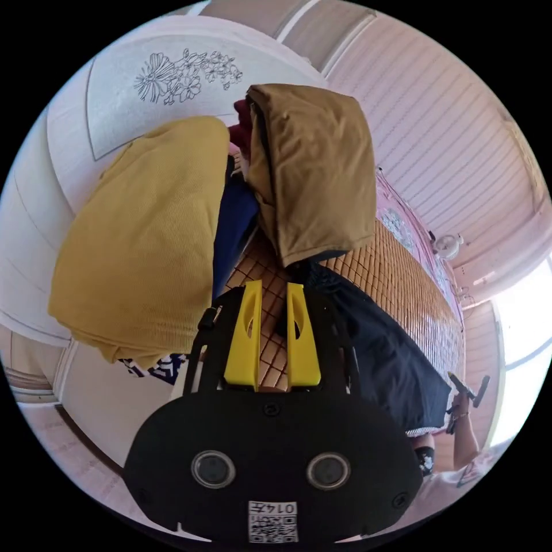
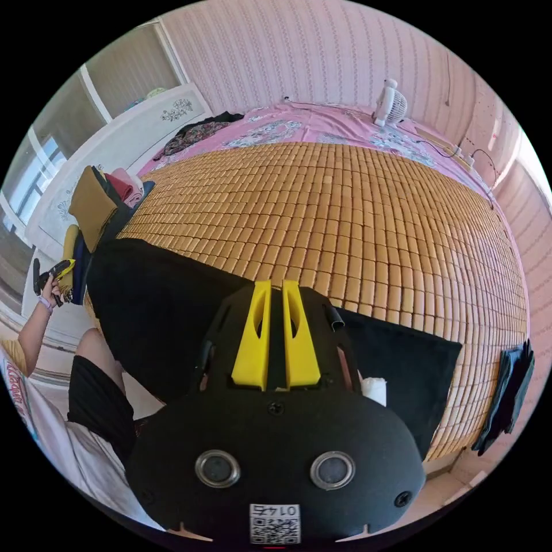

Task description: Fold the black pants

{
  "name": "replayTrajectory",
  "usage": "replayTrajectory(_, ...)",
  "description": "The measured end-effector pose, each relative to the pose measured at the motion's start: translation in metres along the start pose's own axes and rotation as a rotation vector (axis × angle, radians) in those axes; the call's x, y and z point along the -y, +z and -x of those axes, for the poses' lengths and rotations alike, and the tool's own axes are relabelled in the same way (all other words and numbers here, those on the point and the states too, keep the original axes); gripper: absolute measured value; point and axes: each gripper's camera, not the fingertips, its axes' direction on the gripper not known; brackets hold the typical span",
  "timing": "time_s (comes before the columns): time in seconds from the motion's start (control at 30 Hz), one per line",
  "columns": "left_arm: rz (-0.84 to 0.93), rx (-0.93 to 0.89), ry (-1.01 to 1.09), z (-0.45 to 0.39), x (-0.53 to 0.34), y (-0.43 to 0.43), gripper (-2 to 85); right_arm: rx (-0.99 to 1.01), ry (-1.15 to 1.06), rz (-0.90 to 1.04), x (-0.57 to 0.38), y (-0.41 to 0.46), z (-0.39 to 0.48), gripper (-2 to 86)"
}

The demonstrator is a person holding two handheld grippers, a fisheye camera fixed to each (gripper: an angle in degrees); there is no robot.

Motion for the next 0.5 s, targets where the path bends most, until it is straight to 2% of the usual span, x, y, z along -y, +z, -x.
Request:
replayTrajectory(0.13,0.095,-0.107,0.306,-0.1,-0.036,0.012,1.0,-0.023,0.085,0.082,-0.042,-0.007,-0.017,1.1)
replayTrajectory(0.3,0.291,-0.426,0.671,-0.284,-0.124,0.073,-0.9,0.038,-0.145,0.123,-0.016,0.01,0.06,0.3)
replayTrajectory(0.4,0.382,-0.348,0.875,-0.36,-0.173,0.104,-1.0,0.103,-0.365,0.207,0.024,0.029,0.125,-0.1)
replayTrajectory(0.47,0.413,-0.246,0.944,-0.384,-0.194,0.117,-1.0,0.016,-0.519,0.255,0.056,0.044,0.168,-0.2)
replayTrajectory(0.5,0.474,-0.252,0.958,-0.394,-0.204,0.126,-1.0,-0.024,-0.54,0.264,0.063,0.048,0.176,-0.3)
